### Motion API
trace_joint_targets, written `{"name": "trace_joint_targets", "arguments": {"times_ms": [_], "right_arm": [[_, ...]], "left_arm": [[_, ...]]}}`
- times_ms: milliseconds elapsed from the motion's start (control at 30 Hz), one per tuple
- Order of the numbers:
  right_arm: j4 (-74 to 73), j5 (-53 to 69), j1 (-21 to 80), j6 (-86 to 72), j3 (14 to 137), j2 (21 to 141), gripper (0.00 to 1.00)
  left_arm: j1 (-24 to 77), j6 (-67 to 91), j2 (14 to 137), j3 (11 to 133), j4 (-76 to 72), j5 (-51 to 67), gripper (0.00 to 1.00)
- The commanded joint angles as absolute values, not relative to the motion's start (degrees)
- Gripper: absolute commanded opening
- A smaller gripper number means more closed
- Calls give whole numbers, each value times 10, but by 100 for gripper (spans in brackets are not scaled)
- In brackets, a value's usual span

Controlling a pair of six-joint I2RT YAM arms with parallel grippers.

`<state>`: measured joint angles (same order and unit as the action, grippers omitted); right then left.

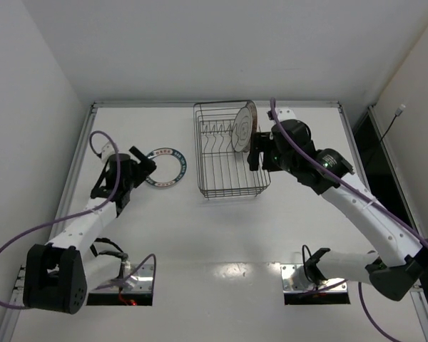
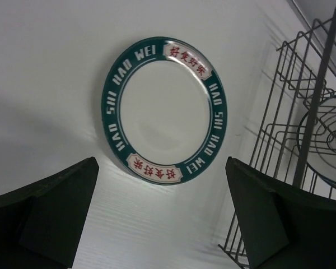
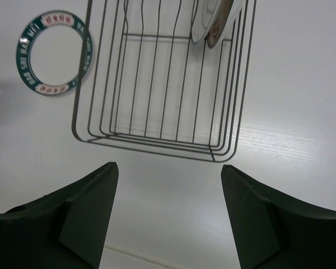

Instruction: Load the plates into the dish rack

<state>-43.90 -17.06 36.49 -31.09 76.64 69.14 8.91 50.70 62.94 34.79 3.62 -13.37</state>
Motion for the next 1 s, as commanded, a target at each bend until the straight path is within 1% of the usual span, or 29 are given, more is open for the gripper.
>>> {"name": "trace_joint_targets", "arguments": {"times_ms": [0, 33, 100, 233, 400, 467, 733, 933, 967], "right_arm": [[-432, -143, 365, -323, 737, 673, 71], [-432, -138, 365, -323, 727, 667, 71], [-426, -124, 365, -323, 709, 651, 71], [-415, -101, 365, -329, 690, 646, 71], [-415, -84, 365, -329, 679, 641, 71], [-422, -83, 365, -323, 679, 635, 71], [-446, -98, 365, -300, 689, 623, 71], [-452, -109, 365, -294, 673, 611, 71], [-452, -109, 365, -294, 673, 611, 71]], "left_arm": [[-1, 550, 634, 276, -88, 44, 94], [-20, 556, 641, 262, -111, 103, 92], [-55, 568, 667, 229, -171, 160, 90], [-72, 592, 725, 209, -245, 207, 90], [-77, 592, 810, 223, -260, 215, 90], [-77, 605, 834, 223, -291, 221, 90], [-77, 600, 822, 219, -208, 136, 90], [-77, 600, 806, 224, -176, 118, 90], [-77, 600, 806, 224, -160, 112, 89]]}}
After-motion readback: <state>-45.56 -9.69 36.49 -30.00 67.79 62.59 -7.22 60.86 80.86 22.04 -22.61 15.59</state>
